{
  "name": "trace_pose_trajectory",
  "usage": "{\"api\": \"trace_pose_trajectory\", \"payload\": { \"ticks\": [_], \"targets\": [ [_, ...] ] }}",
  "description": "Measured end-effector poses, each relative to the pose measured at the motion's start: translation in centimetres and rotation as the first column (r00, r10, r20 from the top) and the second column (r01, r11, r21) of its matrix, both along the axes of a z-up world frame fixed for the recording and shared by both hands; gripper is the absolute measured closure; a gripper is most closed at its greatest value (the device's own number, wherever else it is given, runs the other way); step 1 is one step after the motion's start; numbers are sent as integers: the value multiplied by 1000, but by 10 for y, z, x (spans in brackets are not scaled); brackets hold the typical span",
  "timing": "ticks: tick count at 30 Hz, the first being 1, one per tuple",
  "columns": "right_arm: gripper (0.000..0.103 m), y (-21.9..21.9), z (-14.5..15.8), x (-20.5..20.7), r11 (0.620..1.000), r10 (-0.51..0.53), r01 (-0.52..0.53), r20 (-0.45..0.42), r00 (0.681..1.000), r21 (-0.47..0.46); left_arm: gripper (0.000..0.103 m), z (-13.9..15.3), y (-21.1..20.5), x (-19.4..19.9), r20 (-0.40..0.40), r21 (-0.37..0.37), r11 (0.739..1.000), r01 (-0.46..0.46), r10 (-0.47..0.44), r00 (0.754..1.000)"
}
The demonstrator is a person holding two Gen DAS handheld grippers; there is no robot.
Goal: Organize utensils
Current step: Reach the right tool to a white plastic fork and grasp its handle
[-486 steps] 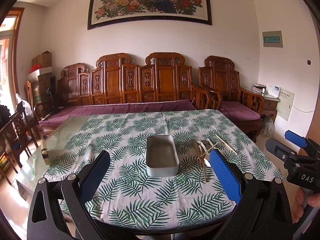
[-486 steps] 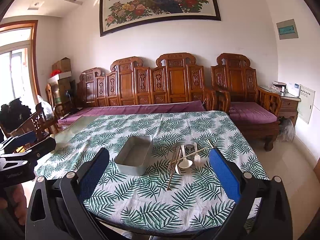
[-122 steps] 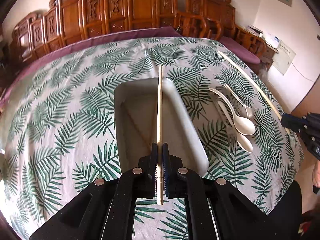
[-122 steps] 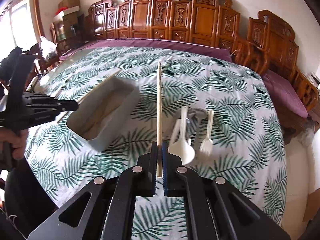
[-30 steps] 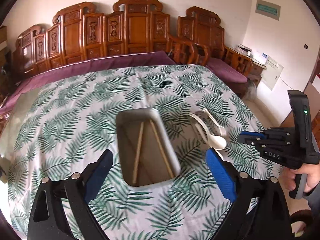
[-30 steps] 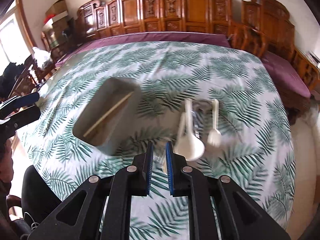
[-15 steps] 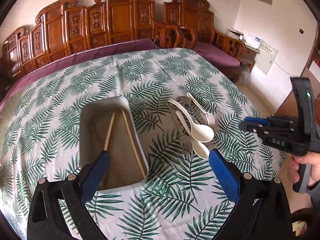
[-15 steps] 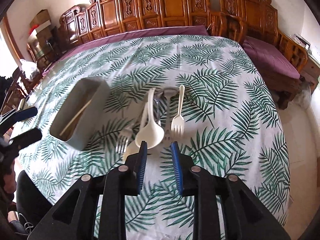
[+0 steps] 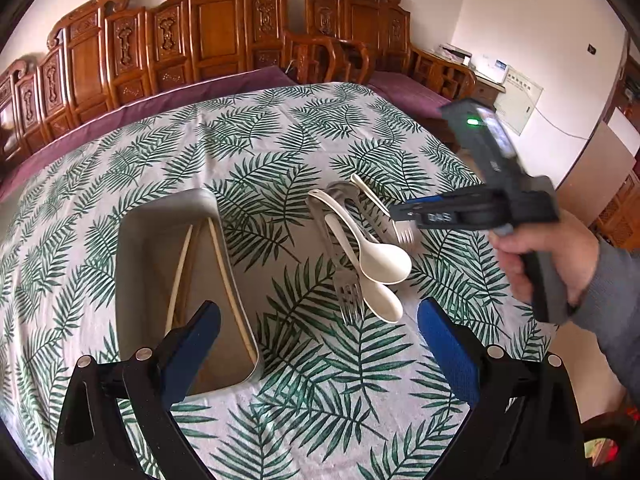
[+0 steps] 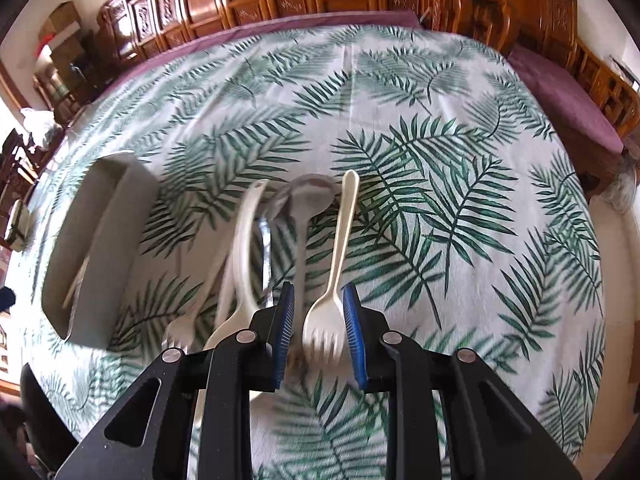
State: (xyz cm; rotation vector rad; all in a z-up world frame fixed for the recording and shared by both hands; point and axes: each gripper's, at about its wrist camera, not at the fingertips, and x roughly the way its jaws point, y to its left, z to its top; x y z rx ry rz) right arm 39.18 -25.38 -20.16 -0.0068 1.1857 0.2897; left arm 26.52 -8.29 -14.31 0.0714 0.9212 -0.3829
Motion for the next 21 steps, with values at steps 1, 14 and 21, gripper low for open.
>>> {"api": "trace_pose_trajectory", "payload": {
  "ticks": [1, 14, 21],
  "targets": [
    [76, 0, -5, 5, 1000, -5, 4, -14, 1000, -9, 8, -2, -2, 2, -5, 7, 1000, -1, 1, 1000],
    [97, -25, -24, -14, 995, -27, 20, -70, 997, -97, 26, -18, -16, 31, -39, 25, 1000, 13, -12, 999],
    [98, -50, -28, -32, 995, -76, 71, -68, 995, -66, 34, -32, -34, 49, -77, 45, 998, 31, -28, 997]
  ]
}}
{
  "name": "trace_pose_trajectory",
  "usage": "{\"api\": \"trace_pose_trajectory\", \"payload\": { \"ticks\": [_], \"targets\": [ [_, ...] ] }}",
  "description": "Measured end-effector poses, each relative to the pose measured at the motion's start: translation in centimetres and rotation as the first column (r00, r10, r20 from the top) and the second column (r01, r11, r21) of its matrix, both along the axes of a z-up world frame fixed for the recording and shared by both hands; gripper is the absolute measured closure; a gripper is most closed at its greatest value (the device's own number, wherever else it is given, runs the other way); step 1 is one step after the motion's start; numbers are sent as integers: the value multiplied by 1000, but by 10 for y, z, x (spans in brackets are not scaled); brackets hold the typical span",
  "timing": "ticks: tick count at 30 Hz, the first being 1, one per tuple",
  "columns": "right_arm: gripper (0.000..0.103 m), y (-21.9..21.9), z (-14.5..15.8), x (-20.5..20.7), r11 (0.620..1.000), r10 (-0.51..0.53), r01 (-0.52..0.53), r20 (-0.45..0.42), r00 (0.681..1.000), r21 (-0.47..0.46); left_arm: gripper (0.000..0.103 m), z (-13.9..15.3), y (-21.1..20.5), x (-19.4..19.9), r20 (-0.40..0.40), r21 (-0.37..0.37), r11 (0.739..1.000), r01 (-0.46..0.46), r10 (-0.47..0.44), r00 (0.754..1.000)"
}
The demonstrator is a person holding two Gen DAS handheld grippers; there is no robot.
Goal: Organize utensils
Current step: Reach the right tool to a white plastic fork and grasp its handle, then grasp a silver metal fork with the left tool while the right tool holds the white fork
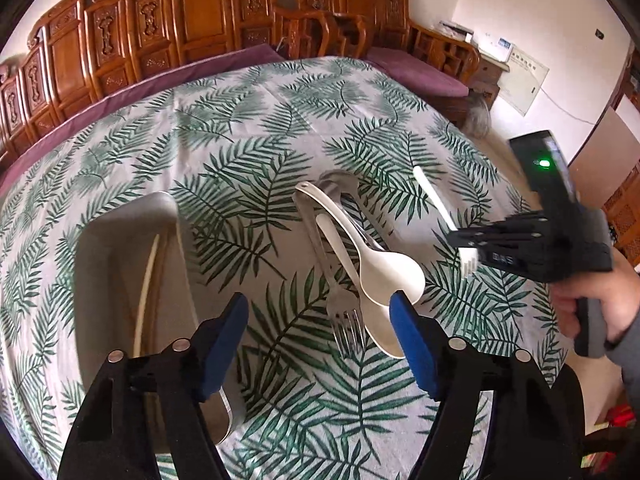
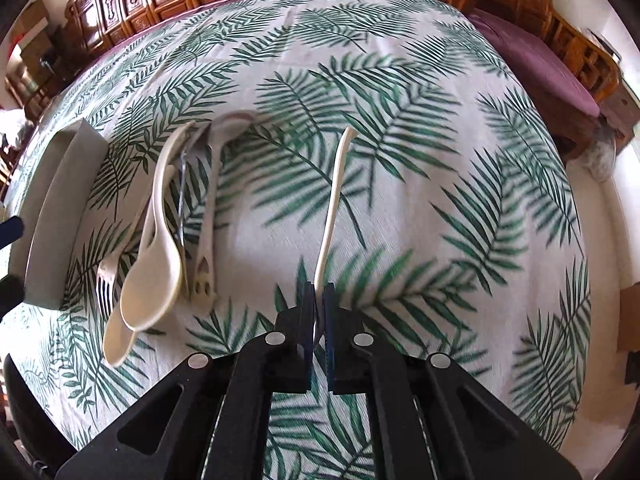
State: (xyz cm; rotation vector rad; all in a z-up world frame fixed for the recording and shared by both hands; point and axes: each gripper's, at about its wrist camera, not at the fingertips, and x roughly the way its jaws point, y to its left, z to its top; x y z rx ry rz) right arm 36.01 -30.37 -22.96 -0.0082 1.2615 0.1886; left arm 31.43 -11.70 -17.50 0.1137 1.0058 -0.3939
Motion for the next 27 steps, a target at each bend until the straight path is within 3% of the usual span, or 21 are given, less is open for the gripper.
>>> {"api": "trace_pose_trajectory", "payload": {
  "ticks": [19, 22, 25, 27],
  "targets": [
    [97, -4, -1, -15, 1000, 0, -1, 70, 998, 7, 65, -57, -27, 50, -185, 65, 998, 11, 1, 983],
    [97, -4, -1, -16, 1000, 7, -7, 77, 997, 5, 69, -61, -32, 57, -193, 85, 996, 12, 4, 981],
    [97, -4, -1, -16, 1000, 11, -12, 80, 997, 4, 79, -66, -37, 63, -217, 96, 995, 29, -7, 976],
    [97, -3, -1, -18, 1000, 17, -17, 85, 996, -2, 79, -67, -38, 66, -213, 98, 995, 26, -5, 977]
  ]
}}
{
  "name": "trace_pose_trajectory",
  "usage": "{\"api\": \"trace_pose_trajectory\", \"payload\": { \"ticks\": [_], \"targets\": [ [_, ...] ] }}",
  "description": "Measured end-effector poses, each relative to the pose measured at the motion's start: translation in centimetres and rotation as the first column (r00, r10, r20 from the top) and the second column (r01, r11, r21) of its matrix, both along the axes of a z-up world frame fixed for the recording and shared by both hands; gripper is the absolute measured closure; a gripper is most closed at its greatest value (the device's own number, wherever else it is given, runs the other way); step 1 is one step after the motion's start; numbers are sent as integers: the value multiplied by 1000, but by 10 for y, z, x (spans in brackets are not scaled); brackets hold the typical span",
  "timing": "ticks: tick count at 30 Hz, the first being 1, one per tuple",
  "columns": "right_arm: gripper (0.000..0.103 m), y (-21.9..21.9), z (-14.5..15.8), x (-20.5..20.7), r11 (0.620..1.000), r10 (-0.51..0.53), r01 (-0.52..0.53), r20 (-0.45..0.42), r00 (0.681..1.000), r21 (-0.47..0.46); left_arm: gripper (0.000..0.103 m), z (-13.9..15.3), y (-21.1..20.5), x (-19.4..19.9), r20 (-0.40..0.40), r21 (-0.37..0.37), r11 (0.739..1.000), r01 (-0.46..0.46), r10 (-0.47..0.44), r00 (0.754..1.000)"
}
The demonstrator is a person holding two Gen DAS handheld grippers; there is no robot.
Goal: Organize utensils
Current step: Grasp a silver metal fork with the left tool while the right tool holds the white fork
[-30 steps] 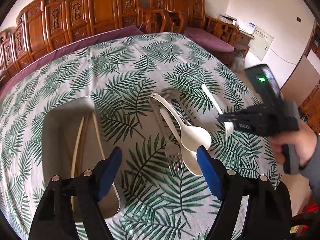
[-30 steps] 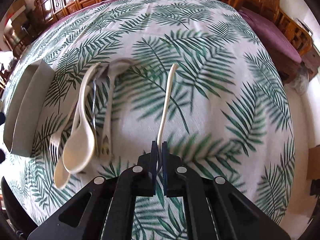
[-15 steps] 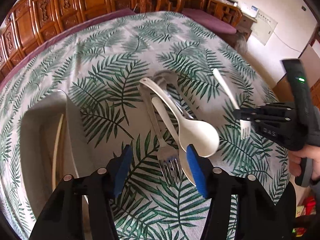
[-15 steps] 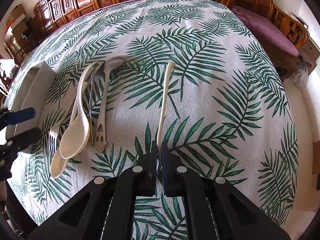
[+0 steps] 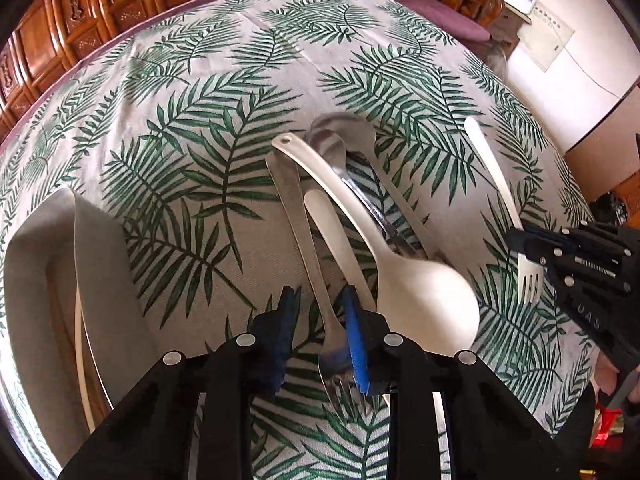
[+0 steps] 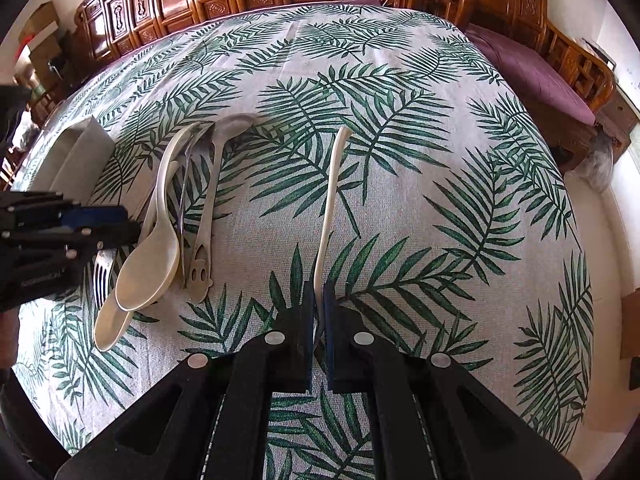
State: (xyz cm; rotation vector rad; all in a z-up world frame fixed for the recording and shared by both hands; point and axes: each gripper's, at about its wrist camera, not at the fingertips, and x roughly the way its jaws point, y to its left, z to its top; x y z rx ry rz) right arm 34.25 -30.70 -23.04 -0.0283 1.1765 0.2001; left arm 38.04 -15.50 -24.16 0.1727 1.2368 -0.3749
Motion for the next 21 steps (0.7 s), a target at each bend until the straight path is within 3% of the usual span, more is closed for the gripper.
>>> {"api": "trace_pose_trajectory", "payload": {
  "ticks": [3, 5, 8, 15, 21],
  "targets": [
    [97, 0, 0, 0, 1000, 2, -2, 3, 1000, -1, 81, 0, -2, 0, 9, 18, 1000, 6, -6, 1000],
    [97, 0, 0, -1, 1000, 5, -5, 4, 1000, -2, 92, 0, -3, -2, 16, 27, 999, 19, -19, 1000],
    [97, 0, 0, 0, 1000, 4, -4, 3, 1000, -5, 96, 2, 3, -2, 13, 29, 1000, 3, -4, 1000],
    [98, 2, 1, -4, 1000, -1, 1, -19, 1000, 0, 97, 15, 23, -12, 43, -3, 1000, -23, 23, 999],
    [98, 1, 18, -18, 1000, -16, 16, 6, 1000, 18, 97, 45, 34, -23, 107, -41, 998, -38, 42, 993]
  ]
}}
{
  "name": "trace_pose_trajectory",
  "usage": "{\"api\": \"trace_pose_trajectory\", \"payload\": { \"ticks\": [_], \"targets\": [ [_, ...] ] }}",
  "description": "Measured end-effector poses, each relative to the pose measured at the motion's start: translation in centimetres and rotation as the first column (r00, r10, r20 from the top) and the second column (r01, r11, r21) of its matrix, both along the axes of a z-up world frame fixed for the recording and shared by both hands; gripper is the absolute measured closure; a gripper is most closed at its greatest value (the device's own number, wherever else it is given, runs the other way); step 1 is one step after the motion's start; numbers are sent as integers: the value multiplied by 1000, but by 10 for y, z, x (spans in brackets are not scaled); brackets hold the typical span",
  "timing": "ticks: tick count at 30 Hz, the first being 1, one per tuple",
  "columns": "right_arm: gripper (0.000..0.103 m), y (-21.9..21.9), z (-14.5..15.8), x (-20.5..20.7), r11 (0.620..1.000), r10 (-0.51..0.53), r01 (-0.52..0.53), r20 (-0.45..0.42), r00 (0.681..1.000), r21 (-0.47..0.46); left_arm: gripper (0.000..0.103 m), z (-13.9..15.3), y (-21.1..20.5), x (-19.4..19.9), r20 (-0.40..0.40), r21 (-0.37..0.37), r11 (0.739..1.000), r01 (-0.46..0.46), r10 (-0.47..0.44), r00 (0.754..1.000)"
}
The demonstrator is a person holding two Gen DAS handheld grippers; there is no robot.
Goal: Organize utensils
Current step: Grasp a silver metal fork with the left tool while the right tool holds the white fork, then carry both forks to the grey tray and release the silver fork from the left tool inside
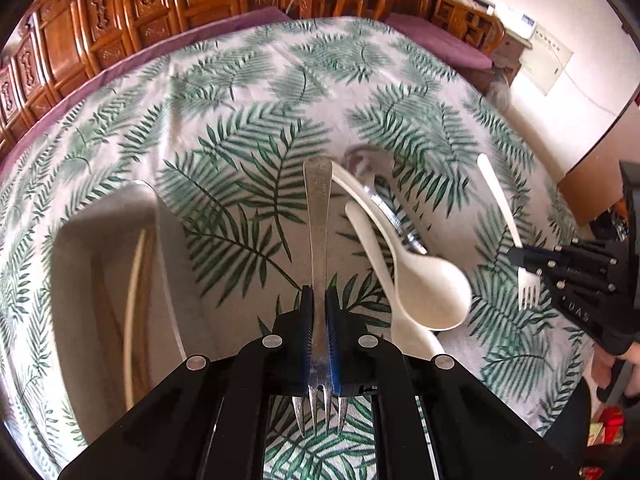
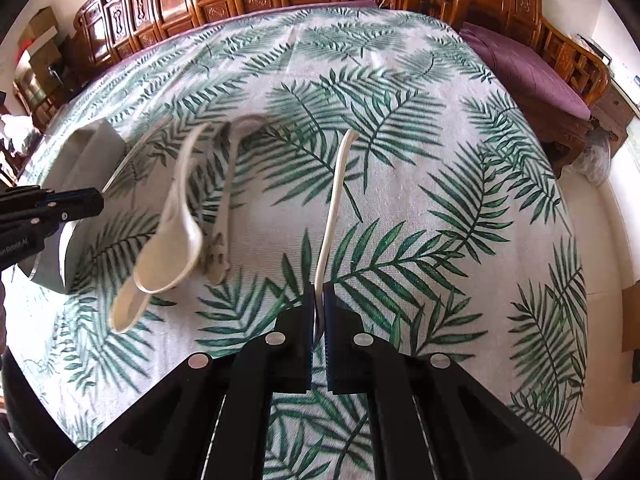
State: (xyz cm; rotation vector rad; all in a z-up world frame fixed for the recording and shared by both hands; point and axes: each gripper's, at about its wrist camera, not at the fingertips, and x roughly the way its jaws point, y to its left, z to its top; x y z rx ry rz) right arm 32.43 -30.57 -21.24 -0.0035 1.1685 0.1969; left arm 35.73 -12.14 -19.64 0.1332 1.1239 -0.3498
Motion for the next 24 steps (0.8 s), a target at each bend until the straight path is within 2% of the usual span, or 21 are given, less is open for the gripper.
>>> {"api": "trace_pose_trajectory", "payload": {
  "ticks": [13, 24],
  "targets": [
    [98, 18, 65, -25, 999, 18, -22, 112, 994, 39, 97, 60, 6, -30, 120, -43, 999, 32, -26, 992],
    [98, 38, 103, -49, 996, 44, -57, 182, 982, 67, 97, 101, 17, -55, 204, -74, 996, 45, -29, 978]
  ]
}}
